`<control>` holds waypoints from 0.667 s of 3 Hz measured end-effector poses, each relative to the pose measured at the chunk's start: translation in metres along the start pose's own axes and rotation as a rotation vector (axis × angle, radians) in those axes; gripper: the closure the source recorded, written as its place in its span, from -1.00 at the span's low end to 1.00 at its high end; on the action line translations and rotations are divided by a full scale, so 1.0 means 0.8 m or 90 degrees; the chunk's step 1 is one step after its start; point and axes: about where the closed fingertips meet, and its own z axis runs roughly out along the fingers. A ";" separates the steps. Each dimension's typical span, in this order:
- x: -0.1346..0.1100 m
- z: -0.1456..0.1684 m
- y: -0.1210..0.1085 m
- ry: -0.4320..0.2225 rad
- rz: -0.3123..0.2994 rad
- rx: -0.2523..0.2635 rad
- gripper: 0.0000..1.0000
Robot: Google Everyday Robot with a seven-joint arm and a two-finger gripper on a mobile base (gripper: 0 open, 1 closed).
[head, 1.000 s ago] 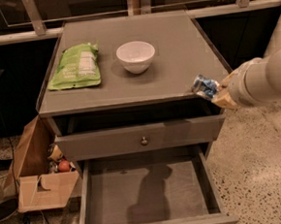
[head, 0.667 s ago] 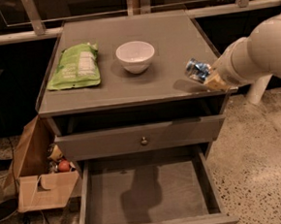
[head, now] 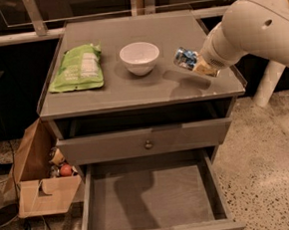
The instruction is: Pick redbull can from middle drawer and place on counter
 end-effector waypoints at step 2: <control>-0.014 0.045 0.006 0.006 -0.027 -0.035 1.00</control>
Offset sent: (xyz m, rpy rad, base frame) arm 0.0378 0.0203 -0.0424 -0.0293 0.0876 0.0661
